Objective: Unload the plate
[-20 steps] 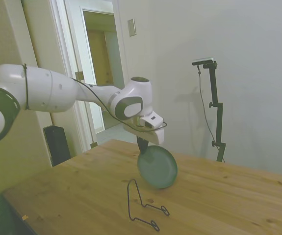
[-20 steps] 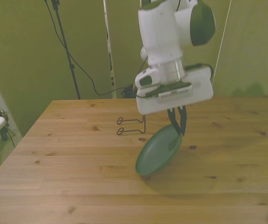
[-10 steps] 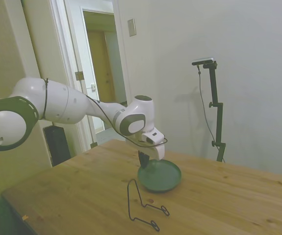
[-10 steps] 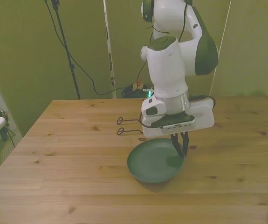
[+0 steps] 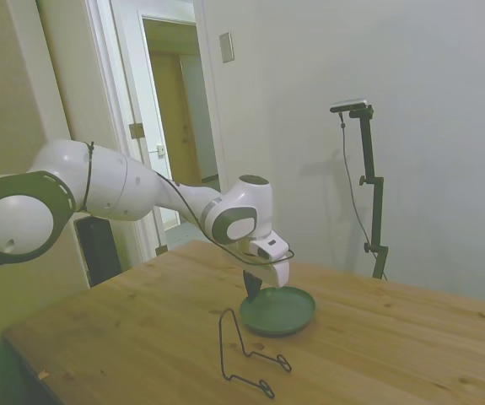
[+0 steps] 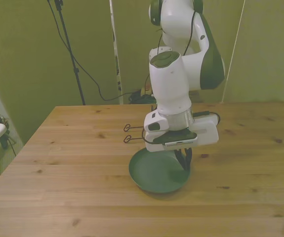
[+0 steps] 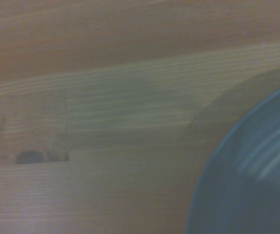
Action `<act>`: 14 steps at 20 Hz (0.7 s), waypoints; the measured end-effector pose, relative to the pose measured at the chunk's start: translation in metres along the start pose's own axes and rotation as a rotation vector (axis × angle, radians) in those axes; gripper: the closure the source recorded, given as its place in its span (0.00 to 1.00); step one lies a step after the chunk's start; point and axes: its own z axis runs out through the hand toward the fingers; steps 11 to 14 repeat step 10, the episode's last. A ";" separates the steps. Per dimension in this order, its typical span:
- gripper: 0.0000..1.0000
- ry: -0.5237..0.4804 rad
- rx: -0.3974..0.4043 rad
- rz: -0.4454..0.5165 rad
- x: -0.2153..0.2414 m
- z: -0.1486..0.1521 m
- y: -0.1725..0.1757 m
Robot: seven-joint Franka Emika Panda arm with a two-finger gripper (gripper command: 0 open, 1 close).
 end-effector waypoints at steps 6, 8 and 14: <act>0.00 0.028 0.040 -0.021 -0.021 -0.054 0.000; 0.00 0.028 0.048 -0.033 -0.034 -0.076 0.002; 0.00 0.031 0.062 -0.044 -0.049 -0.103 0.005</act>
